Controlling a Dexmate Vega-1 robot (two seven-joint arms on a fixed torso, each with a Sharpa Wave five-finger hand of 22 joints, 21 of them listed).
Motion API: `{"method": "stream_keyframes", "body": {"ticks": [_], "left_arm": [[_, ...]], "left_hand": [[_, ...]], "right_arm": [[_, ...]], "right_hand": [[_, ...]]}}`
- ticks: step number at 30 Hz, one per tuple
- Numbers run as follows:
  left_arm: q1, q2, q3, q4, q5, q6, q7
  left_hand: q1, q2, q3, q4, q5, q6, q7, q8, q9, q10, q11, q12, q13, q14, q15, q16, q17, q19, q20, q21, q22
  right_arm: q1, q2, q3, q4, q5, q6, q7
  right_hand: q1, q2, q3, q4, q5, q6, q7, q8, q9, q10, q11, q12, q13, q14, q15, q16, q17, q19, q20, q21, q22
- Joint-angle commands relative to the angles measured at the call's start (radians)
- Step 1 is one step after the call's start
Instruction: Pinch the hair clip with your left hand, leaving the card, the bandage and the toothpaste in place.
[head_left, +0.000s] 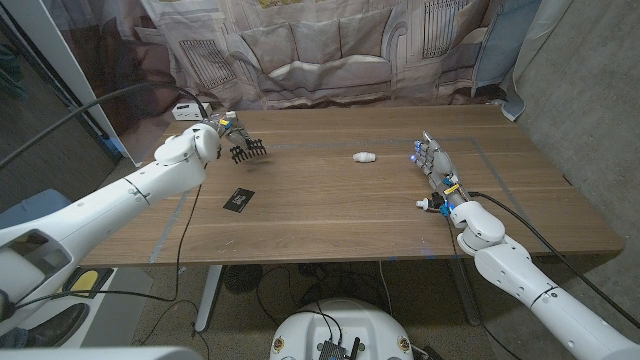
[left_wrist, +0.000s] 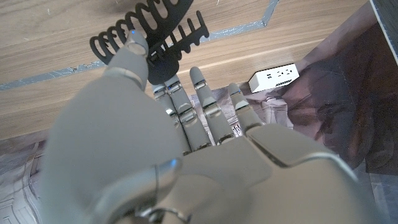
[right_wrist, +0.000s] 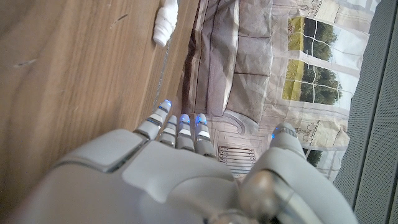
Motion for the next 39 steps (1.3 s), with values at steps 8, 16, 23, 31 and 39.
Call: {"method": "stream_keyframes", "body": {"ticks": [8, 16, 23, 31, 39], "left_arm": [[-0.004, 0.017, 0.015, -0.061, 0.068, 0.051, -0.035], [-0.016, 0.025, 0.026, -0.083, 0.103, 0.064, -0.074], [-0.011, 0.018, 0.015, -0.085, 0.105, 0.062, -0.077], [0.004, 0.012, -0.010, -0.080, 0.080, 0.053, -0.059], [-0.009, 0.007, -0.008, -0.063, 0.055, 0.031, -0.080]], "left_hand": [[0.096, 0.080, 0.013, 0.000, 0.007, 0.167, 0.019, 0.017, 0.001, 0.150, -0.055, 0.012, 0.073, 0.007, -0.091, -0.026, 0.000, -0.013, -0.038, -0.009, 0.003], [0.100, 0.069, 0.016, -0.002, 0.005, 0.186, 0.030, 0.021, -0.004, 0.177, -0.041, 0.014, 0.080, 0.024, -0.101, -0.030, 0.002, -0.017, -0.089, -0.010, 0.002], [0.100, 0.068, 0.018, 0.000, 0.004, 0.186, 0.034, 0.019, -0.006, 0.181, -0.036, 0.011, 0.083, 0.035, -0.105, -0.029, 0.003, -0.012, -0.106, -0.008, 0.001], [0.099, 0.068, 0.021, 0.002, 0.004, 0.179, 0.031, 0.014, -0.007, 0.170, -0.045, 0.001, 0.086, 0.040, -0.102, -0.034, 0.002, -0.009, -0.105, -0.007, 0.001], [0.096, 0.067, 0.025, 0.004, 0.003, 0.159, 0.023, 0.006, -0.006, 0.153, -0.052, -0.011, 0.094, 0.038, -0.099, -0.043, 0.000, -0.004, -0.096, -0.006, 0.001]], "right_arm": [[-0.005, -0.001, 0.004, 0.002, 0.009, 0.005, 0.009], [0.001, 0.003, 0.002, 0.012, 0.015, 0.005, 0.017], [0.004, 0.004, 0.002, 0.019, 0.016, 0.007, 0.021], [0.003, 0.001, 0.003, 0.018, 0.016, 0.007, 0.023], [-0.003, -0.002, 0.006, 0.013, 0.019, 0.004, 0.018]], "right_hand": [[0.011, 0.004, -0.006, 0.000, 0.000, 0.010, 0.000, 0.001, 0.002, 0.008, 0.006, -0.001, 0.005, 0.003, 0.004, -0.004, 0.003, 0.003, 0.005, 0.000, 0.003], [0.011, 0.004, -0.006, 0.000, 0.000, 0.011, 0.000, 0.001, 0.002, 0.007, 0.005, -0.001, 0.005, 0.003, 0.005, -0.004, 0.003, 0.003, 0.006, 0.000, 0.003], [0.010, 0.004, -0.007, 0.000, 0.000, 0.011, 0.001, 0.001, 0.002, 0.007, 0.005, -0.002, 0.005, 0.002, 0.004, -0.005, 0.003, 0.002, 0.005, 0.000, 0.003], [0.010, 0.004, -0.007, 0.001, 0.000, 0.012, 0.000, 0.001, 0.002, 0.007, 0.007, -0.002, 0.005, 0.003, 0.005, -0.005, 0.003, 0.002, 0.005, 0.000, 0.003], [0.011, 0.005, -0.007, 0.001, 0.000, 0.012, 0.000, 0.001, 0.002, 0.008, 0.006, -0.002, 0.005, 0.003, 0.005, -0.005, 0.003, 0.002, 0.005, 0.000, 0.003]]}}
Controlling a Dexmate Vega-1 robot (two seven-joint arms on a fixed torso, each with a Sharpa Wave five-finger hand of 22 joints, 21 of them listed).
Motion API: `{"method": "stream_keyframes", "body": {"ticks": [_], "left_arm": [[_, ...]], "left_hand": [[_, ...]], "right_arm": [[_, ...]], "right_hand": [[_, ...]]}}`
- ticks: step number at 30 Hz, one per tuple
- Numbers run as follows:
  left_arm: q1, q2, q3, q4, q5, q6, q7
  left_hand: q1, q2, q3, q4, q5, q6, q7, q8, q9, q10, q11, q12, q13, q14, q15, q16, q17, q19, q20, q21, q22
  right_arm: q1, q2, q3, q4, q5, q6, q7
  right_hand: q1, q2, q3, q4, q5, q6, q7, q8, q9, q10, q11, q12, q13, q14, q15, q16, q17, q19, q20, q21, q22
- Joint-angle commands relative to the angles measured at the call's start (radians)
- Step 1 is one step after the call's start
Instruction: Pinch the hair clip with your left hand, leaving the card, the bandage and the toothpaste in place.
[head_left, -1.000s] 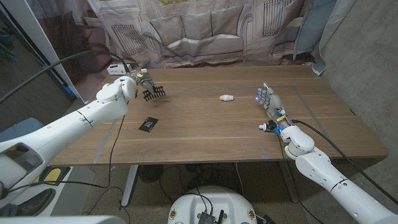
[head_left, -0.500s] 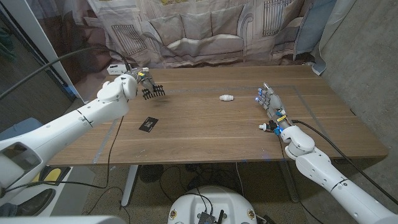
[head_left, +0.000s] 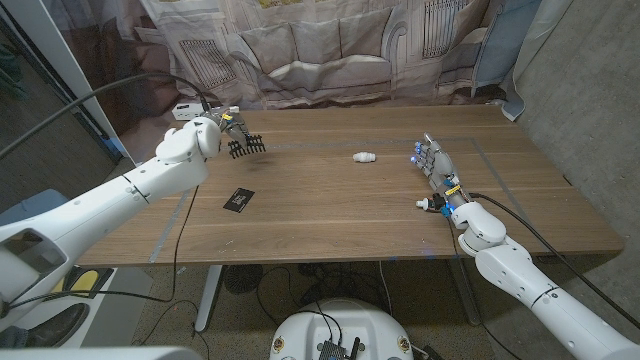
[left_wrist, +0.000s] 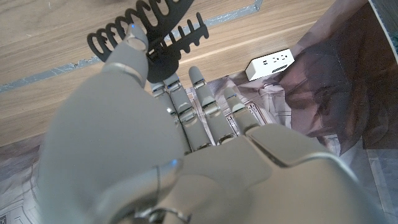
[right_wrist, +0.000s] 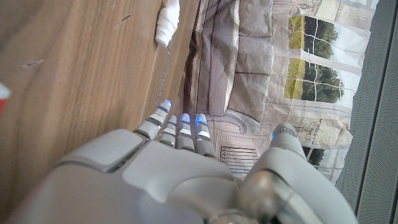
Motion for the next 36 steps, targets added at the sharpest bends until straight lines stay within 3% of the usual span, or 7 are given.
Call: {"method": "stream_keyframes", "body": {"ticks": [1, 15, 36], "left_arm": [[-0.006, -0.008, -0.008, 0.017, -0.032, -0.025, -0.015], [-0.014, -0.018, -0.005, 0.031, -0.046, -0.011, -0.007], [-0.050, -0.025, 0.029, 0.049, -0.038, 0.021, -0.034]], "left_hand": [[0.077, 0.086, 0.016, 0.010, 0.005, 0.133, 0.021, -0.008, 0.004, 0.124, -0.059, -0.010, 0.014, 0.008, -0.090, -0.007, 0.001, 0.007, 0.011, 0.003, 0.003], [0.072, 0.086, 0.016, 0.013, 0.006, 0.069, 0.006, -0.034, 0.009, 0.071, -0.059, -0.039, 0.034, -0.019, -0.080, -0.027, 0.000, 0.011, 0.026, 0.004, 0.004], [0.018, 0.084, -0.013, 0.032, 0.007, -0.010, 0.025, -0.073, 0.013, 0.005, -0.038, -0.095, 0.038, -0.078, -0.052, -0.043, -0.003, -0.001, 0.064, 0.001, 0.006]], "right_arm": [[-0.005, -0.004, 0.003, -0.002, 0.002, -0.001, -0.001], [-0.006, -0.008, 0.007, -0.012, 0.003, -0.008, -0.006], [0.001, -0.001, 0.007, 0.007, 0.002, 0.006, 0.001]], "right_hand": [[0.011, 0.005, -0.001, -0.001, 0.000, 0.008, 0.004, 0.001, 0.002, 0.003, 0.000, -0.002, 0.005, 0.002, 0.005, -0.005, 0.003, 0.002, 0.005, 0.000, 0.003], [0.011, 0.005, -0.001, -0.001, 0.000, 0.009, 0.004, 0.001, 0.002, 0.004, 0.001, -0.002, 0.005, 0.003, 0.005, -0.005, 0.003, 0.002, 0.005, 0.001, 0.003], [0.012, 0.006, -0.002, -0.001, 0.000, 0.009, 0.004, 0.001, 0.002, 0.004, -0.001, -0.002, 0.005, 0.002, 0.005, -0.006, 0.003, 0.002, 0.006, 0.001, 0.003]]}}
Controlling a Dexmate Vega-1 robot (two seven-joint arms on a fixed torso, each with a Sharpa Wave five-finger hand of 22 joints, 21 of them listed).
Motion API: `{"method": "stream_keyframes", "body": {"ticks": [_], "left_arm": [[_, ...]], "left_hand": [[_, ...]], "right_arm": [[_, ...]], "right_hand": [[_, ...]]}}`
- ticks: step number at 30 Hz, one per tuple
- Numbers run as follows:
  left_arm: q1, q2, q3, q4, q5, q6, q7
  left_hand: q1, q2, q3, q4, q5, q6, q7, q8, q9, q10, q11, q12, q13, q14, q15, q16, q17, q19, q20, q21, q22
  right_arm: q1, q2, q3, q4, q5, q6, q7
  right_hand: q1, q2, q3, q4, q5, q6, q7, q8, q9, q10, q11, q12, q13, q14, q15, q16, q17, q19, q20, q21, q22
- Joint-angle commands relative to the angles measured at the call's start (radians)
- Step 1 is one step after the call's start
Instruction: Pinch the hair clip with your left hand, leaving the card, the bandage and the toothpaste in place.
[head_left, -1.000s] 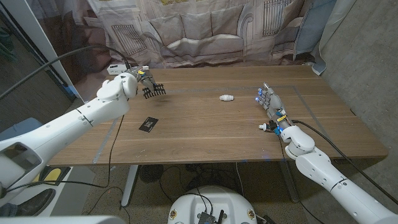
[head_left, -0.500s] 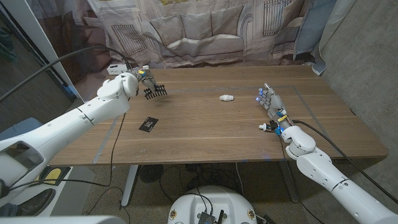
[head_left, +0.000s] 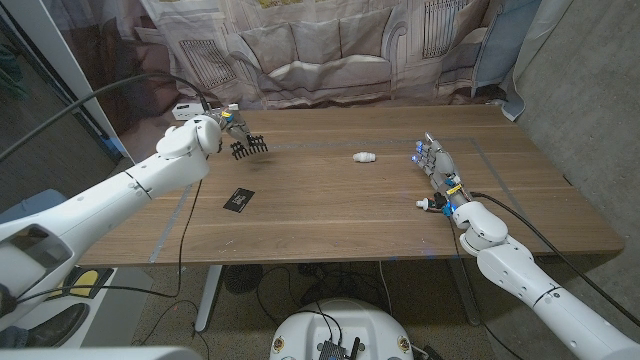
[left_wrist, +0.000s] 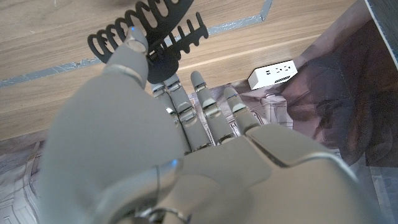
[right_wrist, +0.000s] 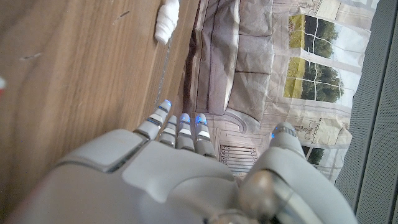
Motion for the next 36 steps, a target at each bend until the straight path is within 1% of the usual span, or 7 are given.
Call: {"method": "stream_keyframes", "body": {"ticks": [1, 2, 10, 14, 22, 28, 36], "left_arm": [[-0.024, -0.008, 0.025, 0.013, 0.011, 0.022, -0.015], [-0.027, -0.009, 0.029, 0.014, 0.015, 0.026, -0.018], [-0.038, -0.013, 0.041, 0.020, 0.021, 0.032, -0.028], [-0.051, -0.018, 0.053, 0.026, 0.032, 0.050, -0.041], [-0.071, -0.016, 0.079, 0.038, 0.047, 0.045, -0.077], [-0.072, -0.013, 0.081, 0.030, 0.055, 0.044, -0.085], [-0.064, -0.006, 0.073, 0.015, 0.058, 0.048, -0.089]], "left_hand": [[0.027, 0.072, 0.005, 0.012, 0.009, -0.013, 0.011, -0.011, 0.004, 0.002, -0.019, -0.016, 0.000, -0.017, -0.065, -0.003, 0.001, -0.002, 0.013, 0.000, 0.004], [0.027, 0.075, 0.006, 0.012, 0.010, -0.017, 0.013, -0.013, 0.004, -0.002, -0.023, -0.019, -0.001, -0.017, -0.066, -0.002, 0.002, -0.004, 0.013, 0.000, 0.004], [0.017, 0.071, 0.004, 0.011, 0.010, -0.038, 0.006, -0.025, 0.004, -0.025, -0.018, -0.034, 0.001, -0.033, -0.061, -0.005, 0.000, -0.011, 0.014, -0.001, 0.004], [0.002, 0.069, -0.001, 0.016, 0.010, -0.053, 0.009, -0.033, 0.005, -0.036, -0.017, -0.043, 0.001, -0.044, -0.059, -0.006, 0.001, -0.016, 0.015, -0.002, 0.004], [-0.030, 0.059, -0.012, 0.022, 0.009, -0.084, 0.017, -0.051, 0.004, -0.059, -0.009, -0.062, -0.001, -0.065, -0.047, -0.007, 0.000, -0.029, 0.023, -0.003, 0.005], [-0.044, 0.053, -0.015, 0.021, 0.009, -0.109, 0.014, -0.064, 0.003, -0.091, -0.004, -0.078, -0.001, -0.077, -0.044, -0.006, 0.000, -0.037, 0.027, -0.003, 0.005], [-0.063, 0.052, -0.020, 0.026, 0.008, -0.134, 0.018, -0.075, 0.002, -0.108, 0.004, -0.087, -0.002, -0.093, -0.035, -0.006, 0.002, -0.041, 0.032, -0.002, 0.005]], "right_arm": [[0.003, 0.006, 0.002, 0.011, 0.002, 0.010, 0.003], [0.002, 0.007, 0.003, 0.011, 0.005, 0.010, 0.002], [0.003, 0.007, 0.003, 0.015, 0.002, 0.017, 0.006], [0.001, 0.005, 0.004, 0.011, 0.001, 0.013, 0.003], [-0.009, -0.002, 0.009, -0.004, 0.002, 0.009, -0.004], [-0.014, -0.004, 0.009, -0.007, 0.000, 0.011, -0.004], [-0.020, -0.005, 0.012, -0.015, -0.002, 0.012, -0.008]], "right_hand": [[0.008, 0.002, -0.002, -0.001, 0.000, 0.008, 0.004, 0.001, 0.002, 0.004, -0.001, -0.002, 0.005, 0.003, 0.005, -0.005, 0.003, 0.002, 0.006, 0.001, 0.003], [0.008, 0.002, -0.002, -0.001, 0.000, 0.008, 0.004, 0.000, 0.002, 0.004, -0.001, -0.002, 0.005, 0.003, 0.005, -0.005, 0.003, 0.001, 0.006, 0.001, 0.003], [0.009, 0.002, -0.002, -0.001, 0.000, 0.009, 0.003, 0.001, 0.002, 0.004, 0.000, -0.002, 0.005, 0.004, 0.004, -0.005, 0.003, 0.002, 0.006, 0.001, 0.003], [0.009, 0.002, -0.002, -0.001, 0.000, 0.009, 0.004, 0.001, 0.002, 0.004, 0.000, -0.002, 0.005, 0.003, 0.004, -0.005, 0.003, 0.001, 0.006, 0.001, 0.003], [0.009, 0.002, -0.003, -0.001, -0.001, 0.011, 0.005, 0.001, 0.002, 0.006, 0.000, -0.002, 0.005, 0.002, 0.004, -0.006, 0.003, 0.002, 0.006, 0.001, 0.003], [0.009, 0.002, -0.003, -0.001, -0.001, 0.010, 0.006, 0.001, 0.002, 0.005, 0.001, -0.002, 0.005, 0.004, 0.005, -0.005, 0.003, 0.002, 0.005, 0.001, 0.003], [0.009, 0.002, -0.004, -0.001, -0.001, 0.010, 0.006, 0.001, 0.002, 0.006, 0.001, -0.002, 0.005, 0.003, 0.005, -0.006, 0.003, 0.002, 0.006, 0.002, 0.003]]}}
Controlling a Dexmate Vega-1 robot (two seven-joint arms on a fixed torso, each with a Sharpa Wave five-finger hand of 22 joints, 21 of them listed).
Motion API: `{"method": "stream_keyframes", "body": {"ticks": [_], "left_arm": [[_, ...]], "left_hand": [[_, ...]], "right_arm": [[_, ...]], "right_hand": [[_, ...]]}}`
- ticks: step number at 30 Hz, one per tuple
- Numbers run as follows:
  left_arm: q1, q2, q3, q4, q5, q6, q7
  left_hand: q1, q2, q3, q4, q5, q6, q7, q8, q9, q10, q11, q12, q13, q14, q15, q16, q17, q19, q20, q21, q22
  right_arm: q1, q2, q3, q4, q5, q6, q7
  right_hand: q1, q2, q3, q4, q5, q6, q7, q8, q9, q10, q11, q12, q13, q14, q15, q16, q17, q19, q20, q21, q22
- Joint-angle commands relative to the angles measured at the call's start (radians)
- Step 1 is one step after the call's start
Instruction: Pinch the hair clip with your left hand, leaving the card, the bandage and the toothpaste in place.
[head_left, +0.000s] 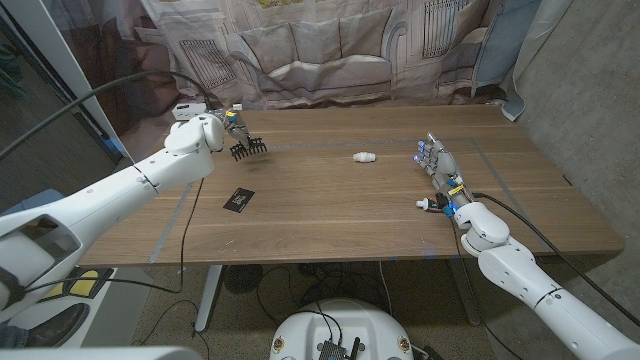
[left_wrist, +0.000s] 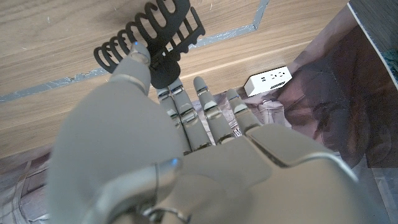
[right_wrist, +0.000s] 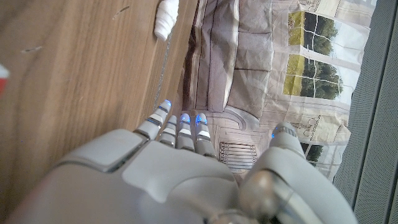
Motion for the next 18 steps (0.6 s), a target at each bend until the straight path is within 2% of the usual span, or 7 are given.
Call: {"method": "stream_keyframes", "body": {"ticks": [1, 7, 9, 14, 18], "left_arm": [[0.002, 0.007, 0.000, -0.017, 0.012, 0.011, -0.015], [0.008, 0.013, -0.007, -0.021, 0.006, 0.002, -0.018], [0.008, 0.013, -0.007, -0.020, 0.005, 0.003, -0.022], [0.008, 0.013, -0.005, -0.019, 0.007, 0.007, -0.027], [0.011, 0.015, -0.005, -0.023, 0.009, 0.010, -0.029]], "left_hand": [[-0.021, -0.002, -0.005, 0.006, 0.002, -0.014, 0.003, -0.005, 0.003, -0.007, 0.004, -0.007, 0.003, -0.011, -0.046, -0.002, 0.002, -0.007, 0.006, -0.002, 0.006], [-0.036, -0.004, -0.008, 0.009, 0.002, -0.028, 0.010, -0.010, 0.002, -0.025, 0.009, -0.014, 0.001, -0.019, -0.041, -0.002, 0.002, -0.009, 0.009, -0.002, 0.006], [-0.039, -0.004, -0.009, 0.009, 0.002, -0.028, 0.013, -0.010, 0.002, -0.021, 0.010, -0.014, -0.001, -0.021, -0.041, -0.001, 0.002, -0.015, -0.003, -0.003, 0.006], [-0.045, -0.005, -0.010, 0.009, 0.002, -0.031, 0.016, -0.010, 0.002, -0.025, 0.014, -0.016, -0.003, -0.029, -0.042, -0.003, 0.002, -0.017, -0.006, -0.003, 0.006], [-0.052, -0.006, -0.011, 0.010, 0.002, -0.048, 0.017, -0.015, 0.002, -0.039, 0.016, -0.022, -0.006, -0.040, -0.036, -0.005, 0.002, -0.019, 0.007, -0.003, 0.006]], "right_arm": [[-0.010, -0.005, 0.003, -0.011, -0.006, 0.001, -0.004], [-0.013, -0.004, 0.003, -0.017, -0.002, -0.002, -0.007], [-0.013, -0.005, 0.003, -0.017, -0.002, -0.001, -0.005], [-0.016, -0.006, 0.003, -0.020, -0.005, 0.001, -0.005], [-0.019, -0.006, 0.003, -0.022, -0.004, -0.001, -0.007]], "right_hand": [[0.009, 0.002, -0.004, -0.001, -0.001, 0.007, 0.002, 0.001, 0.002, 0.005, 0.002, -0.002, 0.005, 0.003, 0.005, -0.005, 0.003, 0.002, 0.006, 0.002, 0.003], [0.009, 0.003, -0.004, -0.001, 0.000, 0.008, 0.001, 0.001, 0.002, 0.007, 0.002, -0.002, 0.005, 0.003, 0.005, -0.006, 0.003, 0.002, 0.006, 0.002, 0.003], [0.009, 0.003, -0.004, -0.001, -0.001, 0.008, 0.001, 0.001, 0.002, 0.007, 0.000, -0.002, 0.005, 0.003, 0.004, -0.006, 0.003, 0.002, 0.006, 0.002, 0.003], [0.009, 0.003, -0.004, -0.001, 0.000, 0.008, 0.001, 0.001, 0.002, 0.007, 0.000, -0.002, 0.005, 0.004, 0.004, -0.005, 0.003, 0.002, 0.006, 0.002, 0.003], [0.009, 0.003, -0.004, -0.001, 0.000, 0.008, 0.001, 0.001, 0.002, 0.007, 0.000, -0.002, 0.005, 0.004, 0.004, -0.005, 0.003, 0.002, 0.007, 0.002, 0.003]]}}
